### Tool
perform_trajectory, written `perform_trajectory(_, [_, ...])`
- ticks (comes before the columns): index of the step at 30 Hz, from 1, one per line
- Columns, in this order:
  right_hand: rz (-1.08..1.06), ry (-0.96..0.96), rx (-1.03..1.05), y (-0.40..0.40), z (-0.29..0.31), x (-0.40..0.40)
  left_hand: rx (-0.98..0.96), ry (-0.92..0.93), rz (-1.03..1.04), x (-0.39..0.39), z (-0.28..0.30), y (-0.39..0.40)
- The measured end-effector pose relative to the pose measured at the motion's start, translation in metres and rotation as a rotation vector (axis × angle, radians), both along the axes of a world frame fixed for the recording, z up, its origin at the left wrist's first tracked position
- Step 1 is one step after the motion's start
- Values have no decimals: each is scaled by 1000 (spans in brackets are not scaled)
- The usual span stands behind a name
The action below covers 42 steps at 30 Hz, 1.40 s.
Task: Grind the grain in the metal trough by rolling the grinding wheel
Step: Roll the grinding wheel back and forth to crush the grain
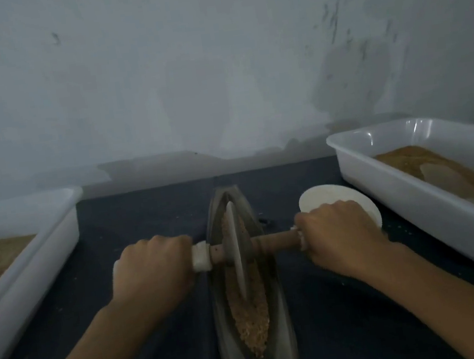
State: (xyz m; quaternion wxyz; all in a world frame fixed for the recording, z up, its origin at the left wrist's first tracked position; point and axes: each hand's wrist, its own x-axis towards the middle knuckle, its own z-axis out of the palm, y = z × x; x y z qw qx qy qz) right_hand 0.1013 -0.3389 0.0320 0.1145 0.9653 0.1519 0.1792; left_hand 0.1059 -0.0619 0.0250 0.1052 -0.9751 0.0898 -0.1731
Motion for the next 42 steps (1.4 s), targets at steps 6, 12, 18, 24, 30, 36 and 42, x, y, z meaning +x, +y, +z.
perform_trajectory(6, [-44, 12, -1, -1, 1, -26, 80, -55, -7, -25, -4, 2])
perform_trajectory(12, [-54, -90, -44, 12, 8, 42, -85, -76, 29, 34, -6, -6])
perform_trajectory(18, [-48, -107, -35, 8, 1, 39, -80, -119, 18, 28, -3, -9])
perform_trajectory(24, [-49, 19, 16, -14, -19, -15, 83, -120, -74, -19, 0, -7])
perform_trajectory(30, [-69, -15, -10, -1, -9, 25, 5, -146, -1, 13, -4, -9])
perform_trajectory(36, [29, -208, -46, 12, 7, 50, -154, -100, 36, 40, -8, -10])
perform_trajectory(42, [69, -98, -103, -4, -4, -3, -12, -164, -53, -21, -14, 1])
